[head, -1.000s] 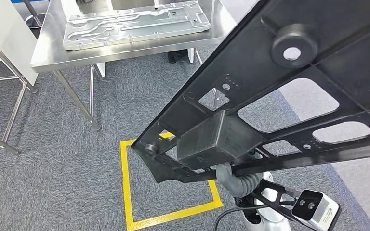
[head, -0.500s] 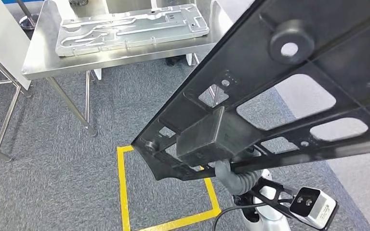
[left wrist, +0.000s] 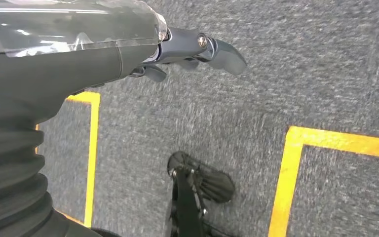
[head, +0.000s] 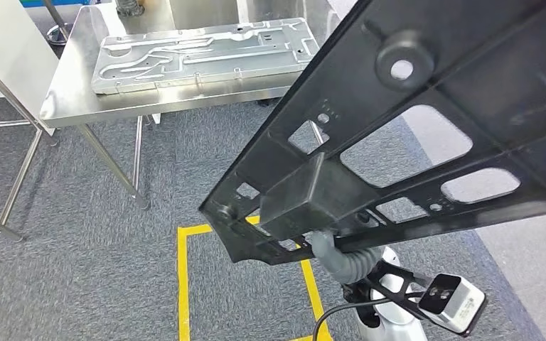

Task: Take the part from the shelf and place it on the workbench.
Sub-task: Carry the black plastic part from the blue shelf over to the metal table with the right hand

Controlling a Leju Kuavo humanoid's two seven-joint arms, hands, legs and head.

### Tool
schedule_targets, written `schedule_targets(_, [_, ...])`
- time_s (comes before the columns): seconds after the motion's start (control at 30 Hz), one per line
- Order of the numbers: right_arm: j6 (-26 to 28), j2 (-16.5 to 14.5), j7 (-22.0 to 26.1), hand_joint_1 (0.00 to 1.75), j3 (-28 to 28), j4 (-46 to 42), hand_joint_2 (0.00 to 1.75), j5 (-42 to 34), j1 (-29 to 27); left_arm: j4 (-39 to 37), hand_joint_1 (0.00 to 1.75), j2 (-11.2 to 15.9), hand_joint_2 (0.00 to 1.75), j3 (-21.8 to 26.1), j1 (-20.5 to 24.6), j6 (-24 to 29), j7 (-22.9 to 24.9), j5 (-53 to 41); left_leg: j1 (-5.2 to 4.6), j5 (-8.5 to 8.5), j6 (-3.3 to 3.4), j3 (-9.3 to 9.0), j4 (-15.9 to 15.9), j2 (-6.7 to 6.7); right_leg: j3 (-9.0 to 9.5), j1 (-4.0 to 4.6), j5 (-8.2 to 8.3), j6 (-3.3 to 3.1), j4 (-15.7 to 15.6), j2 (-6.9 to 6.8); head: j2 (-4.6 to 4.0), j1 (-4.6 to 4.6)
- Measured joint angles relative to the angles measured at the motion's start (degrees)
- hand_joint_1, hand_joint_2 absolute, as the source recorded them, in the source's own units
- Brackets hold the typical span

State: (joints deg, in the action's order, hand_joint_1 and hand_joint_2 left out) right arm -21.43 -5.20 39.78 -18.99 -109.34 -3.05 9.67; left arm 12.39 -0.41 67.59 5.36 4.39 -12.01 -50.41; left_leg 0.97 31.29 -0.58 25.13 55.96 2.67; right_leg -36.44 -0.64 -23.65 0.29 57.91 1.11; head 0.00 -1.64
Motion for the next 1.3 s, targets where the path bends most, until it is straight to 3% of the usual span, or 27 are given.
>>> schedule_targets(0.07, [0.0, 0.0, 0.0, 1.43, -0.1, 0.0, 1.75, 0.0, 0.1, 0.0, 0.00, -0.1, 1.75, 0.0, 0.0, 0.0, 0.0, 0.0, 0.08, -0.02, -0.47, 1.07, 2.8, -0.78, 1.17, 0.01, -0.54, -0.98, -0.4, -0.68, 0.00, 0.01])
schedule_targets(0.13, [0.0, 0.0, 0.0, 1.43, -0.3, 0.0, 1.75, 0.1, 0.1, 0.0, 0.00, -0.2, 1.75, 0.0, 0.1, 0.0, 0.0, 0.0, 0.11, 1.81, -0.82, 5.16, 9.8, -1.78, 2.39, 0.21, -1.45, -1.65, -0.6, -1.43, 0.00, 0.00])
schedule_targets(0.2, [0.0, 0.0, 0.0, 1.43, -0.3, 0.2, 1.75, 0.1, 0.1, 0.0, 0.00, -0.2, 1.75, 0.0, 0.0, 0.0, 0.0, 0.0, 0.08, 4.94, -0.91, 10.09, 16.4, -2.11, 3.48, 0.61, -2.55, -2.00, -0.6, -2.11, 0.00, 0.00])
schedule_targets(0.23, [0.0, 0.0, 0.0, 1.43, -0.3, 0.3, 1.75, 0.1, 0.1, 0.0, 0.00, -0.2, 1.75, 0.0, -0.2, 0.0, 0.0, 0.0, 0.03, 5.58, -0.71, 11.65, 17.4, -2.18, 4.16, 0.82, -3.13, -2.12, -0.6, -2.45, 0.00, 0.00])
schedule_targets(0.27, [0.0, 0.0, 0.0, 1.43, -0.3, 0.3, 1.75, 0.1, 0.1, 0.0, 0.00, -0.2, 1.75, 0.0, -0.3, 0.0, 0.0, 0.0, -0.12, 4.87, -0.34, 12.28, 16.5, -2.29, 4.96, 1.06, -3.74, -2.21, -0.6, -2.84, 0.00, 0.00])
schedule_targets(0.3, [0.0, 0.0, 0.0, 1.43, -0.4, 0.4, 1.75, 0.1, 0.1, 0.0, 0.00, -0.2, 1.75, 0.0, -0.4, 0.0, 0.0, 0.0, -0.36, 2.73, 0.20, 12.02, 13.7, -2.60, 5.85, 1.31, -4.40, -2.29, -0.6, -3.33, 0.00, 0.00])
schedule_targets(0.37, [0.1, 0.0, 0.0, 1.43, -0.4, 0.5, 1.75, 0.1, 0.1, 0.0, 0.00, 0.0, 1.75, 0.0, -0.4, 0.0, 0.0, 0.0, -1.30, -3.02, 1.66, 10.47, 6.5, -4.62, 7.46, 1.67, -5.63, -2.31, -0.7, -4.42, 0.00, 0.02])
schedule_targets(0.4, [0.1, 0.0, 0.0, 1.43, -0.4, 0.5, 1.75, 0.2, 0.1, 0.0, 0.00, 0.0, 1.75, 0.0, -0.4, 0.0, 0.0, 0.0, -1.82, -4.62, 2.17, 9.96, 4.0, -5.51, 7.98, 1.74, -6.11, -2.16, -0.8, -4.91, 0.00, 0.01])
schedule_targets(0.43, [0.1, 0.0, 0.0, 1.43, -0.4, 0.6, 1.75, 0.2, 0.1, 0.0, 0.00, 0.1, 1.75, 0.0, -0.3, 0.1, 0.0, 0.0, -2.22, -5.53, 2.58, 9.73, 2.6, -6.13, 8.36, 1.76, -6.42, -1.93, -0.9, -5.32, 0.00, -0.01])
schedule_targets(0.5, [-0.1, 0.1, 0.0, 1.43, -0.4, 0.8, 1.75, 0.4, 0.1, 0.0, 0.00, 0.1, 1.75, 0.1, -0.3, 0.1, 0.0, 0.0, -2.34, -5.60, 2.82, 9.25, 1.8, -5.35, 9.07, 1.77, -6.59, -1.28, -0.8, -5.90, 0.00, -0.04])
schedule_targets(0.57, [-0.4, 0.1, 0.0, 1.43, -0.4, 1.1, 1.75, 0.1, 0.2, 0.0, 0.00, 0.1, 1.75, 0.3, -0.3, 0.2, -0.1, -0.1, -1.83, -6.03, 3.02, 7.92, 0.9, -4.33, 9.16, 1.63, -7.07, -0.57, 0.8, -4.98, 0.00, -0.04])
schedule_targets(0.6, [-0.5, 0.1, 0.0, 1.43, -0.4, 1.2, 1.75, -0.3, 0.3, 0.0, 0.00, 0.0, 1.75, 0.3, -0.2, 0.1, -0.1, -0.1, -1.57, -6.02, 3.11, 7.31, 0.7, -3.91, 8.16, 1.46, -7.75, -0.18, 2.8, -3.93, 0.00, -0.03])
schedule_targets(0.67, [-0.6, 0.2, 0.0, 1.43, -0.4, 1.4, 1.75, -0.9, 0.4, 0.0, 0.00, 0.0, 1.75, 0.3, 0.0, 0.0, -0.2, -0.3, -1.25, -5.69, 3.18, 6.71, 0.5, -3.18, 3.75, 0.91, -10.18, 0.53, 9.4, -1.89, 0.00, -0.03])
schedule_targets(0.73, [-0.4, 0.3, 0.0, 1.43, -0.4, 1.6, 1.75, -1.3, 0.3, 0.0, 0.00, -0.1, 1.75, 0.4, 0.0, -0.1, -0.2, -0.4, -1.02, -5.06, 2.98, 6.23, 0.5, -2.50, -0.83, 0.35, -12.21, 1.14, 14.4, -1.40, 0.00, -0.02])
schedule_targets(0.77, [-0.4, 0.4, 0.0, 1.43, -0.4, 1.7, 1.75, -1.5, 0.3, 0.0, 0.00, -0.2, 1.75, 0.4, -0.1, -0.1, -0.2, -0.5, -0.88, -4.64, 2.79, 5.79, 0.5, -2.22, -1.90, 0.11, -11.83, 1.41, 14.4, -1.38, 0.00, -0.02])
schedule_targets(0.8, [-0.5, 0.4, 0.0, 1.43, -0.4, 1.7, 1.75, -1.6, 0.3, 0.0, 0.00, -0.2, 1.75, 0.4, -0.2, -0.1, -0.2, -0.5, -0.69, -4.15, 2.54, 5.20, 0.6, -1.97, -1.97, -0.09, -10.17, 1.66, 12.4, -1.38, 0.00, -0.02])
schedule_targets(0.87, [-0.6, 0.5, 0.0, 1.43, -0.4, 1.7, 1.75, -1.9, 0.3, 0.0, 0.00, -0.3, 1.75, 0.4, -0.2, -0.1, -0.2, -0.6, -0.41, -3.02, 1.86, 3.93, 0.7, -1.61, -0.43, -0.46, -4.45, 1.95, 5.4, -1.39, 0.00, -0.02])
schedule_targets(0.93, [-0.7, 0.6, 0.0, 1.43, -0.3, 1.8, 1.75, -2.0, 0.3, 0.0, 0.00, -0.3, 1.75, 0.5, -0.1, -0.1, -0.1, -0.6, -0.38, -2.01, 1.01, 3.32, 0.6, -1.40, 0.61, -0.40, -1.42, 1.31, 1.0, -1.39, 0.00, -0.02])
schedule_targets(1.03, [-0.5, 0.6, 0.0, 1.43, -0.3, 1.8, 1.75, -2.1, 0.4, 0.0, 0.00, -0.2, 1.75, 0.5, -0.1, -0.1, 0.0, -0.6, -0.33, -1.41, -0.20, 2.63, 0.8, -1.49, 1.32, -0.15, -1.49, -0.36, 0.2, -1.25, 0.00, -0.06])
schedule_targets(1.1, [-0.4, 0.6, 0.0, 1.43, -0.2, 1.8, 1.75, -2.2, 0.6, 0.0, 0.00, -0.2, 1.75, 0.5, 0.1, -0.1, 0.1, -0.6, -0.19, -0.93, -0.71, 3.58, 3.8, -1.87, 2.46, -0.20, -1.94, -1.14, -0.1, -1.27, 0.00, -0.07])
schedule_targets(1.23, [-0.3, 0.6, 0.0, 1.43, -0.2, 2.0, 1.75, -2.3, 0.7, 0.0, 0.00, -0.2, 1.75, 0.6, 0.0, -0.1, 0.1, -0.7, -0.15, 4.10, -1.19, 12.88, 17.7, -2.29, 4.43, 0.06, -3.64, -1.80, -0.2, -1.29, 0.00, -0.07])
schedule_targets(1.27, [-0.3, 0.6, 0.0, 1.43, -0.2, 2.1, 1.75, -2.3, 0.7, 0.0, 0.00, -0.2, 1.75, 0.6, -0.1, -0.1, 0.1, -0.7, -0.18, 4.61, -1.04, 14.19, 18.1, -2.29, 5.07, 0.17, -4.17, -1.85, -0.2, -1.24, 0.00, -0.07])
schedule_targets(1.3, [-0.3, 0.6, 0.0, 1.43, -0.2, 2.1, 1.75, -2.3, 0.7, 0.0, 0.00, -0.2, 1.75, 0.6, -0.1, -0.1, 0.1, -0.7, -0.25, 3.81, -0.74, 14.55, 16.6, -2.29, 5.84, 0.30, -4.75, -1.87, -0.2, -1.20, 0.00, -0.07])
